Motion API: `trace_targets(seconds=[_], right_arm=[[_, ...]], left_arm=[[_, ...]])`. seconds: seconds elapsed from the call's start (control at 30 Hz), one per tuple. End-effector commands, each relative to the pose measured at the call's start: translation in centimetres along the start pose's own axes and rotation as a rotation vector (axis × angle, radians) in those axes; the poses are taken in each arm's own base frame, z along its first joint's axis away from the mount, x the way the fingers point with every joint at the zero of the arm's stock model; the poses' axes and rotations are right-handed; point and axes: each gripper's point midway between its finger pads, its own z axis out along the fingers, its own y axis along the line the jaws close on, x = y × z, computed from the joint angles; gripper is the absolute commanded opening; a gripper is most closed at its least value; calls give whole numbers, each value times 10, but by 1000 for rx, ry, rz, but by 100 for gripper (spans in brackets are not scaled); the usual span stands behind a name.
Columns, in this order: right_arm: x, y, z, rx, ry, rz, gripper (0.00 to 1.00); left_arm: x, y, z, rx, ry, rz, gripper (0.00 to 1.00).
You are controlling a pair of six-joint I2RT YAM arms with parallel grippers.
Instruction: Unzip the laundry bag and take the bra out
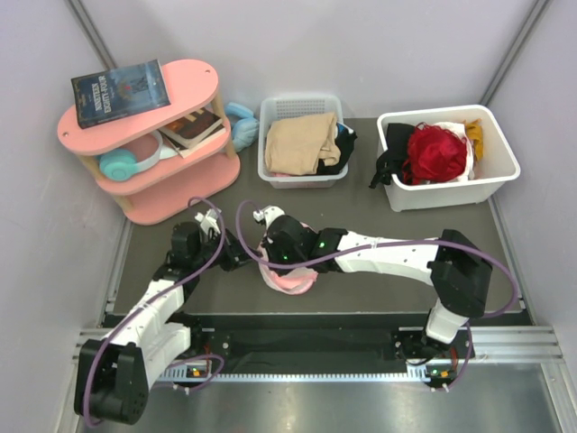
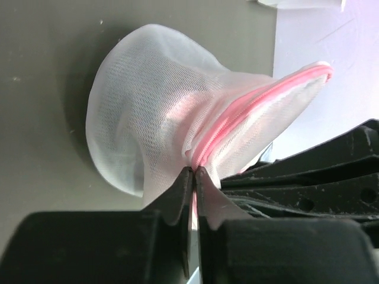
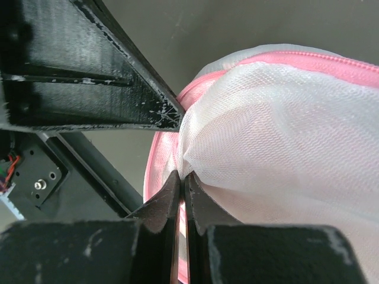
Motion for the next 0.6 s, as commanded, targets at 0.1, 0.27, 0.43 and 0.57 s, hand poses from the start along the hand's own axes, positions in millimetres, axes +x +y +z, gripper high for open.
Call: trace_targets(seconds=[0.1, 0.27, 0.43, 0.57], right_arm=[[-42, 5, -46, -66, -132, 60, 0], [-51, -8, -70, -50, -191, 123, 1], [-62, -25, -98, -50, -272, 205, 2], [-68, -50, -120, -39, -336, 285, 3]], left_arm=[[-19, -2, 2, -29, -84, 54, 0], [-21, 5, -1, -75, -103, 69, 0], [-16, 11, -6, -114, -108, 57, 0], [-14, 17, -11, -146, -122, 65, 0]])
